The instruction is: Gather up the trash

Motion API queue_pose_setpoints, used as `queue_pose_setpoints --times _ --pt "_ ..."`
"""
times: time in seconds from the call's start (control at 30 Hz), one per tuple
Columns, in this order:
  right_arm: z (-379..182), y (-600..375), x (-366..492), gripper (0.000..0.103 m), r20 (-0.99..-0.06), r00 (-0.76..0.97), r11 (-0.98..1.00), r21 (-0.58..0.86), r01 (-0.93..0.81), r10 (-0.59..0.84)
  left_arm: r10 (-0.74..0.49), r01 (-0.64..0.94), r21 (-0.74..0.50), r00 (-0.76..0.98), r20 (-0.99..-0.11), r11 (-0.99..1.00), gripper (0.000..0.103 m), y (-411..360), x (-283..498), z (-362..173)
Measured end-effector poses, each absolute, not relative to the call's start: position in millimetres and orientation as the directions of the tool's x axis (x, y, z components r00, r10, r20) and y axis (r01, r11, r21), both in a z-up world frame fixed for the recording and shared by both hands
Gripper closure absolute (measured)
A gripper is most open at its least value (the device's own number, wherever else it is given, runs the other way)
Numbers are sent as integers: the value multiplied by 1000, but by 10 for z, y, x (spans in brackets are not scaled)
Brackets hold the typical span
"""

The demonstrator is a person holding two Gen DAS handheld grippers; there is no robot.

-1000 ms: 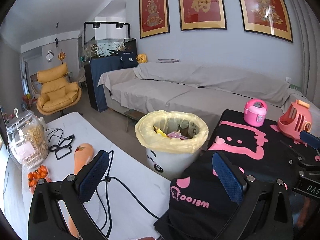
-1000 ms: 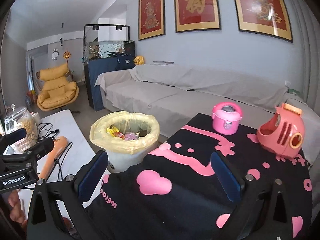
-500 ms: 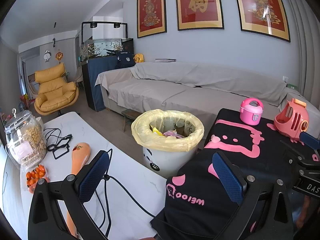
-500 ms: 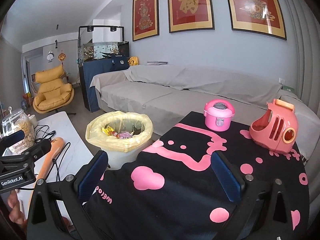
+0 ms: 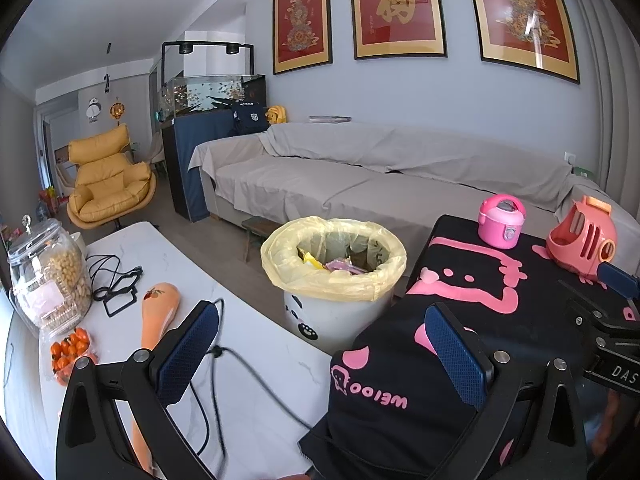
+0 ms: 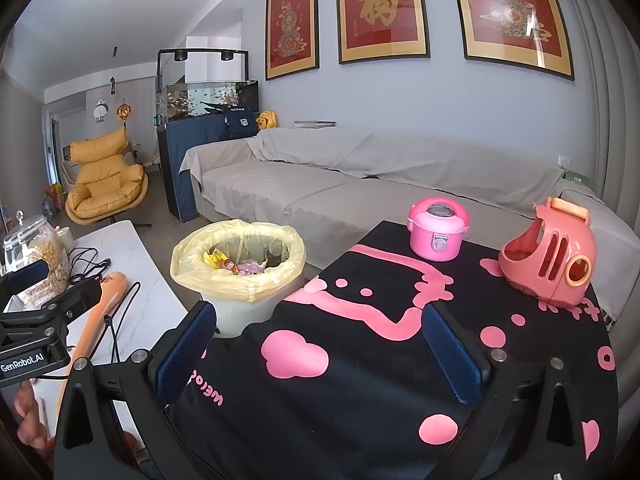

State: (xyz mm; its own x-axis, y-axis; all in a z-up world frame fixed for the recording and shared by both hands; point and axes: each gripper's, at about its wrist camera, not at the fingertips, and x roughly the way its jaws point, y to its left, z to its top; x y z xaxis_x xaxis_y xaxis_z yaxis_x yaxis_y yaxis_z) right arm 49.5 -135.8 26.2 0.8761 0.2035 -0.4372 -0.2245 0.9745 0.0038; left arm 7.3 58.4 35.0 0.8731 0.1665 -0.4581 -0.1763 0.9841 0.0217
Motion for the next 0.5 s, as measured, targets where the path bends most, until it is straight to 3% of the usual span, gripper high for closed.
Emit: queue_pose_setpoints --times 0.5 --pt "250 -1363 491 1 -436 878 976 5 -216 196 154 -166 14 870 -469 986 1 537 43 292"
